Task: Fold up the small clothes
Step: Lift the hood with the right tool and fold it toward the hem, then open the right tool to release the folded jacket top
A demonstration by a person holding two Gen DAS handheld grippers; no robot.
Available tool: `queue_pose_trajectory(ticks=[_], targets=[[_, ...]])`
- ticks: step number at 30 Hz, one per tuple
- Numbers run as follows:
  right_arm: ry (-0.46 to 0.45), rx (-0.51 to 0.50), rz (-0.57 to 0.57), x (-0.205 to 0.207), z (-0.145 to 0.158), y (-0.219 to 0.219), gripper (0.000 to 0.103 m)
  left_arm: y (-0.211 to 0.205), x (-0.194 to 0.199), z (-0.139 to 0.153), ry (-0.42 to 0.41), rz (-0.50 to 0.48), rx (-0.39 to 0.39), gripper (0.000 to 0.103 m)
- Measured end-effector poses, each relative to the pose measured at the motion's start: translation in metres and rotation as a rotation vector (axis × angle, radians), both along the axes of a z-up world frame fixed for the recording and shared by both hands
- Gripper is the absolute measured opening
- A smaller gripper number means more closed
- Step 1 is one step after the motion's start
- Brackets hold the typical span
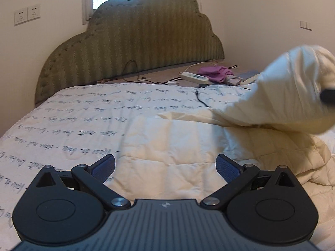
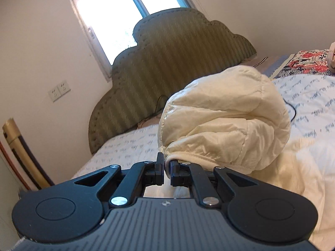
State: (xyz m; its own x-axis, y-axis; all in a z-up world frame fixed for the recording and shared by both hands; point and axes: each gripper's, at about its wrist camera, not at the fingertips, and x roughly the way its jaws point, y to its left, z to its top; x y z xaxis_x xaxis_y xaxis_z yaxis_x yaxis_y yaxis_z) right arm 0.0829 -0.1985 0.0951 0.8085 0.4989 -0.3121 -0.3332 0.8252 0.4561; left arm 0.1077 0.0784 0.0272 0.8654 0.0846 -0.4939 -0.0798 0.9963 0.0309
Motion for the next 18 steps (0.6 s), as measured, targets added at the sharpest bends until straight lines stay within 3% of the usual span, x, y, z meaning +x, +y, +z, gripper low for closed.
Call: queue_pose_trajectory(ticks=[2,3,4,6,7,9,11,13,15,18], targets=[[0.031,0.004,0.022,-0.009,-0.016,0.010,0.011,0.005,-0.004,0.001,0.003,0.015,0.004,0.103],[0.072,0.002,0.051,-0.011,-0.024,0.015,0.017,0.007,-0.006,0.001,0.007,0.018,0.003,0.103],[0.135,-0.012,0.093,-0.011,-0.033,0.021,0.019,0.008,-0.008,0.000,0.015,0.018,0.001,0.103],[0.293,-0.074,0.216,-0.011,-0.053,0.036,0.036,0.006,-0.010,-0.002,0.034,0.013,0.005,0.103],[0.320,-0.125,0.279,-0.018,-0.056,0.044,0.036,0.006,-0.011,-0.004,0.039,0.011,0.013,0.103],[0.236,-0.185,0.338,-0.040,-0.042,0.046,0.036,0.004,-0.015,-0.006,0.038,0.011,0.036,0.103],[0.121,-0.160,0.317,-0.053,-0.011,0.029,0.038,0.001,-0.017,-0.006,0.037,0.019,0.052,0.103],[-0.001,-0.123,0.198,-0.053,0.018,0.006,0.042,-0.001,-0.018,-0.006,0.039,0.021,0.042,0.103],[-0.088,-0.169,0.033,-0.044,0.034,-0.008,0.062,-0.004,-0.017,-0.006,0.042,0.011,0.021,0.103],[-0.081,-0.349,-0.131,-0.021,0.025,-0.006,0.060,-0.011,-0.021,-0.006,0.045,-0.003,0.030,0.103]])
